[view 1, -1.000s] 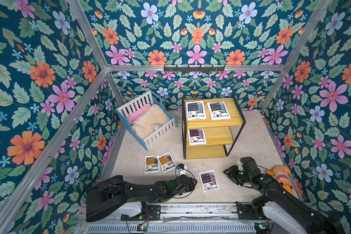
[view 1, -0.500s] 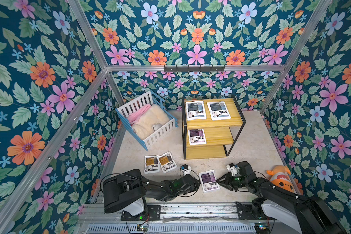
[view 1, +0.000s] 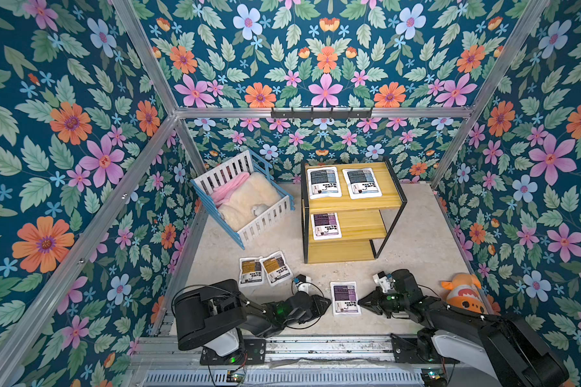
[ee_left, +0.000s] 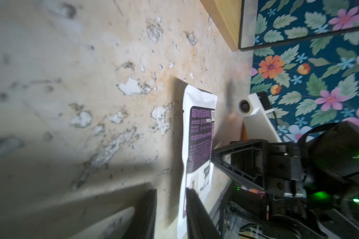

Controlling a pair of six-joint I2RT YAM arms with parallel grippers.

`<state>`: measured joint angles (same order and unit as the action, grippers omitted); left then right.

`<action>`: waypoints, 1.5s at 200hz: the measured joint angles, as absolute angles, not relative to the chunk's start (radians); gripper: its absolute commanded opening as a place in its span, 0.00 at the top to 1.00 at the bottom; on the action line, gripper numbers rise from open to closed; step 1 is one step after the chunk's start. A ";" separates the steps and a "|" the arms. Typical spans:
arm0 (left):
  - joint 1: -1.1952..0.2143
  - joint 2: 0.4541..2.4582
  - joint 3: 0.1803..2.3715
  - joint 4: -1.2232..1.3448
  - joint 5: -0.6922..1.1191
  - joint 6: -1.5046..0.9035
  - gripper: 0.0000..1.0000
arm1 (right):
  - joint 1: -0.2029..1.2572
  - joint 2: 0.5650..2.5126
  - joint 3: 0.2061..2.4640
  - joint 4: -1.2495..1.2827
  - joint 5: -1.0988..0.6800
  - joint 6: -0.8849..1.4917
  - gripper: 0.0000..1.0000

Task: Place the bagged coffee beans on the shelf by color
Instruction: Pick up the bagged coffee beans at the center of the board.

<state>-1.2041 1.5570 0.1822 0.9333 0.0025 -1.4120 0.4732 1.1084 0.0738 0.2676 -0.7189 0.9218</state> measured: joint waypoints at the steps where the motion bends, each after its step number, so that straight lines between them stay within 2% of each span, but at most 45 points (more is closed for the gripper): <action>1: -1.203 1.560 0.179 0.944 0.004 -1.414 0.66 | 0.473 1.108 0.073 0.269 -0.719 0.924 1.00; 54: -1.174 1.864 0.116 1.471 0.076 -1.565 0.62 | 0.477 1.132 0.070 0.317 -0.752 0.945 1.00; 87: -1.173 1.953 0.113 1.622 0.084 -1.609 0.53 | 0.478 1.178 0.086 0.324 -0.781 0.940 1.00; 101: -1.172 1.932 0.107 1.607 0.086 -1.615 0.47 | 0.479 1.202 0.091 0.332 -0.789 0.937 1.00; 120: -1.169 1.850 0.115 1.498 0.092 -1.595 0.46 | 0.477 1.228 0.108 0.329 -0.804 0.922 1.00; 150: -1.157 1.688 0.163 1.242 0.106 -1.521 0.52 | 0.474 1.248 0.124 0.330 -0.813 0.903 1.00; 179: -1.129 1.655 0.178 1.115 0.131 -1.472 0.61 | 0.474 1.280 0.140 0.331 -0.831 0.888 1.00; 198: -1.118 1.657 0.183 1.100 0.151 -1.455 0.67 | 0.475 1.301 0.151 0.331 -0.837 0.875 1.00; 257: -1.113 1.651 0.202 1.071 0.180 -1.423 0.71 | 0.476 1.346 0.170 0.332 -0.841 0.845 1.00; 300: -1.108 1.659 0.200 1.081 0.183 -1.415 0.78 | 0.478 1.359 0.176 0.335 -0.848 0.841 1.00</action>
<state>-1.1080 1.6588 0.2005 1.0813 0.1833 -1.4151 0.4778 1.3586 0.1757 0.3351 -0.8478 0.8413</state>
